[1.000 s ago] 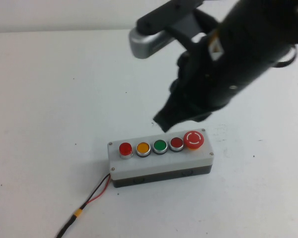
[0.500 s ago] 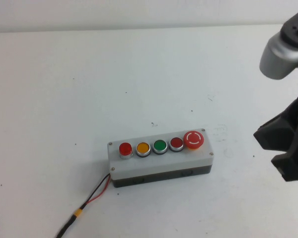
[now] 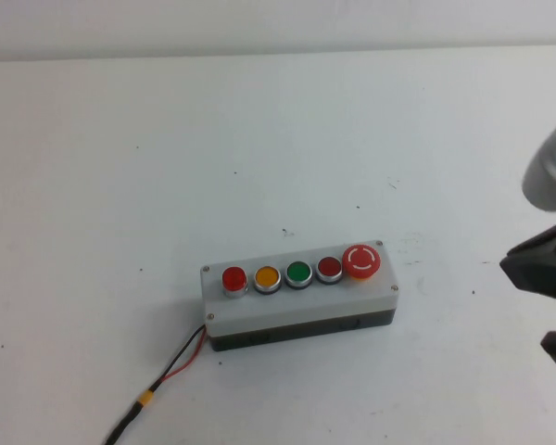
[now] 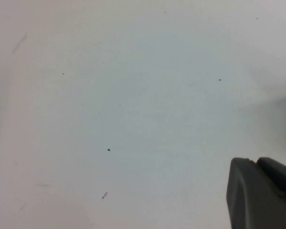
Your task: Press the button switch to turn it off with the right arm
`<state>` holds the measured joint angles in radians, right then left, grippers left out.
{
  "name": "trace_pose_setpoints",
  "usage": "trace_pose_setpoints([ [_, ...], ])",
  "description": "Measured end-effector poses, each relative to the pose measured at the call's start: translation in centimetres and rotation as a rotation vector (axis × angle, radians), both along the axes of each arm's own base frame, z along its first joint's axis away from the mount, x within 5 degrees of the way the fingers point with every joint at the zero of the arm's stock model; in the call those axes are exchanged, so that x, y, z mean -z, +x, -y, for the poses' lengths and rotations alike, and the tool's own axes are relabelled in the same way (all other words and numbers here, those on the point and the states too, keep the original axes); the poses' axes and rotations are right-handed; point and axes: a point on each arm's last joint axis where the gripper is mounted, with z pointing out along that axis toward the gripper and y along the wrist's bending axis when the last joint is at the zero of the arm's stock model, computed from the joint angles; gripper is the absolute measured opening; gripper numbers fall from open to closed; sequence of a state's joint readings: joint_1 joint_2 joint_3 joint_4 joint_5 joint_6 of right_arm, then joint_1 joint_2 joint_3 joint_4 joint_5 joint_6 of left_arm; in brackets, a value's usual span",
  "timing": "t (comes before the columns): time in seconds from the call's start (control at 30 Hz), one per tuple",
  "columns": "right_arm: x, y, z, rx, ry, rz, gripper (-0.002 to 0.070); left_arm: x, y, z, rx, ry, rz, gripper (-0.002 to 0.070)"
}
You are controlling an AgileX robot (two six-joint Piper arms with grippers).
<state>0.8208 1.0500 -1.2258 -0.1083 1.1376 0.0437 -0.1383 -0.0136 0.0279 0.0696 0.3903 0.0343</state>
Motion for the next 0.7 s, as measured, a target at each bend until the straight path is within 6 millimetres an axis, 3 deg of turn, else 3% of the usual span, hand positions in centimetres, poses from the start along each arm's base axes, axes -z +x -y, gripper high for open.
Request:
trace_pose_setpoints([
  [0.17, 3.3, -0.7, 2.2, -0.002, 0.052, 0.118, -0.0016, 0.0, 0.0, 0.0, 0.000, 0.000, 0.000, -0.0002],
  [0.43, 11.6, -1.3, 6.5, 0.167, 0.195, 0.338, -0.0016, 0.0, 0.0, 0.0, 0.000, 0.000, 0.000, -0.0002],
  [0.57, 14.7, -2.4, 8.2, 0.236, 0.254, 0.461, -0.0016, 0.0, 0.0, 0.0, 0.000, 0.000, 0.000, -0.0002],
  [0.7, 16.4, -3.8, 9.5, 0.287, 0.299, 0.567, -0.0016, 0.0, 0.0, 0.0, 0.000, 0.000, 0.000, -0.0002],
])
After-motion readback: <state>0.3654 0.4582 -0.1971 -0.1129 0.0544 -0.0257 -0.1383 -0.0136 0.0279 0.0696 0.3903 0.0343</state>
